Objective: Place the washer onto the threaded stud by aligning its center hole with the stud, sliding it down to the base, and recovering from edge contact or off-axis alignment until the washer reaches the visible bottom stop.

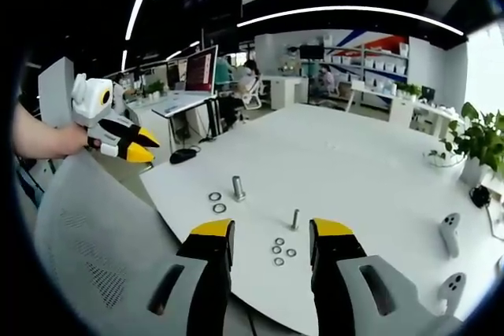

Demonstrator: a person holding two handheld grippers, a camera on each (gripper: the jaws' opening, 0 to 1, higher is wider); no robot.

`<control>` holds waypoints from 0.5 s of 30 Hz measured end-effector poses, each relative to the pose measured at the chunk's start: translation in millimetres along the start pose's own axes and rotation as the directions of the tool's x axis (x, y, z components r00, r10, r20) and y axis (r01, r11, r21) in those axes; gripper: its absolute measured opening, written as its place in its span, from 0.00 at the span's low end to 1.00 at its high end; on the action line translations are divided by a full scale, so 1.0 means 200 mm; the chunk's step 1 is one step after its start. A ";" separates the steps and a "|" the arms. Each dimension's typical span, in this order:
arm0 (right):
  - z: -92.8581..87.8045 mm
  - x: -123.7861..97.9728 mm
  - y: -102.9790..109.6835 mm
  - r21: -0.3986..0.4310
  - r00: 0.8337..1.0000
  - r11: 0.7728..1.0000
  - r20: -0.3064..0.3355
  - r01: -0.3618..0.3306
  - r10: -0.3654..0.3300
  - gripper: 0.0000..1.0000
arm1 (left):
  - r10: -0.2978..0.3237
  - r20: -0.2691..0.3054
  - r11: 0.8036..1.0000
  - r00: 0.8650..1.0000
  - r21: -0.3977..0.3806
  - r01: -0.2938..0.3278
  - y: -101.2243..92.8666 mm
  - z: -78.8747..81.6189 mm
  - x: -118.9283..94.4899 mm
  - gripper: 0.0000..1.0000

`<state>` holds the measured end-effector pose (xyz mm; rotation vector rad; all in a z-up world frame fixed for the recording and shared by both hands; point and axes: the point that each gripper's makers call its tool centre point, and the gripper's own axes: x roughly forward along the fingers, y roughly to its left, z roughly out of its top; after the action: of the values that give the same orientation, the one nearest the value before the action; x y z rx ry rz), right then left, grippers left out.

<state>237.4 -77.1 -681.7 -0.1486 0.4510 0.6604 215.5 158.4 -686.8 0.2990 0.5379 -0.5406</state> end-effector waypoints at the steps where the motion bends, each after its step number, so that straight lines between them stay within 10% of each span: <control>1: 0.00 0.00 0.00 0.000 1.000 1.000 0.000 0.001 -0.001 0.40 | -0.001 -0.001 1.000 1.000 0.001 0.001 0.00 0.00 0.00 0.20; 15: 0.00 0.00 0.00 0.005 1.000 1.000 0.004 0.000 0.000 0.39 | 0.002 -0.018 1.000 1.000 0.012 -0.002 0.00 -0.01 0.01 0.20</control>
<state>238.1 -77.8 -681.3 -0.1430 0.4487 0.6593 216.3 159.4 -690.2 0.3163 0.5520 -0.5402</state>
